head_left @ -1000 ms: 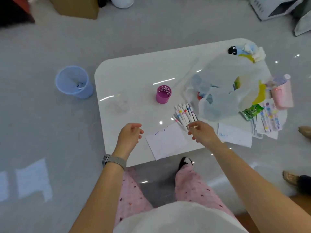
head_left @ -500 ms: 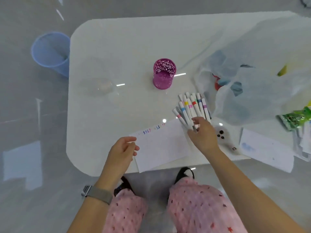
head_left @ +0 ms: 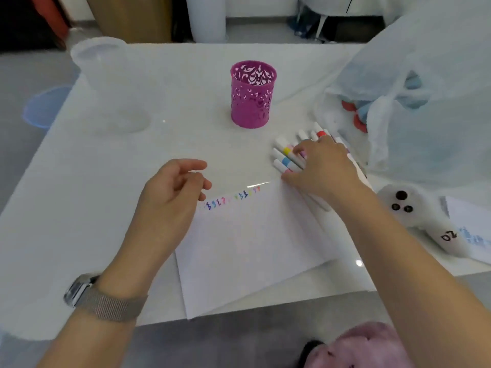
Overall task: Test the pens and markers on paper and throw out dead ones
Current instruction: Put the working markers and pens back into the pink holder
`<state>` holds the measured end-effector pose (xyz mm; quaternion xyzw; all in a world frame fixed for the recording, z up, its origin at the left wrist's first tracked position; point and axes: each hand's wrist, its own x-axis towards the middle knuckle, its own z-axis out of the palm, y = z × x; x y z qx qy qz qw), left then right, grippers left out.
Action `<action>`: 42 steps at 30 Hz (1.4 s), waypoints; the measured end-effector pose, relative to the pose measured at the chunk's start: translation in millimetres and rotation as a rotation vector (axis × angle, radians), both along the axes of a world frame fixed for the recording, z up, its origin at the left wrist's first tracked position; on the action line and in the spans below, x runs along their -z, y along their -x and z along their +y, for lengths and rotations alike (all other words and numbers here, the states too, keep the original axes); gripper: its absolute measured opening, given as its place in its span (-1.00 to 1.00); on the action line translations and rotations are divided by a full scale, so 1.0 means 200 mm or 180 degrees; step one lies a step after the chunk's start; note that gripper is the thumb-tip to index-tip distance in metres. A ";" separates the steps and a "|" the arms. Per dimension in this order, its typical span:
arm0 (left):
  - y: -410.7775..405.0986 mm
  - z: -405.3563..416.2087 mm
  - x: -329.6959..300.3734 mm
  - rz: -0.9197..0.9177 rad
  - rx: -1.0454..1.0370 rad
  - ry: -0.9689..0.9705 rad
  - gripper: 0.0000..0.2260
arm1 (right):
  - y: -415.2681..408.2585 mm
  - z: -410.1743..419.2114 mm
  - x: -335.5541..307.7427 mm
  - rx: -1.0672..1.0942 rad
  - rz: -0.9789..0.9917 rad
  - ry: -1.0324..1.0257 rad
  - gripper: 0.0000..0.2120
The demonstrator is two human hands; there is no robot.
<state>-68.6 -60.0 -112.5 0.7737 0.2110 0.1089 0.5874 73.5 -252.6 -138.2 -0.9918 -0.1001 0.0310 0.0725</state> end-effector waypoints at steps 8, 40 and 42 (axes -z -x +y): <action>0.38 -0.05 -0.06 -0.0438 -0.0231 0.0201 -0.80 | 0.22 0.02 0.02 0.0071 -0.0367 0.1063 -0.67; 0.14 0.01 -0.01 -0.0368 0.0062 0.0888 -0.82 | 0.36 0.33 -0.24 0.0089 0.2556 -0.4404 -0.60; 0.13 0.03 0.00 -0.0392 0.0063 0.1000 -0.78 | 0.43 0.37 -0.25 -0.0234 0.2872 -0.4007 -0.50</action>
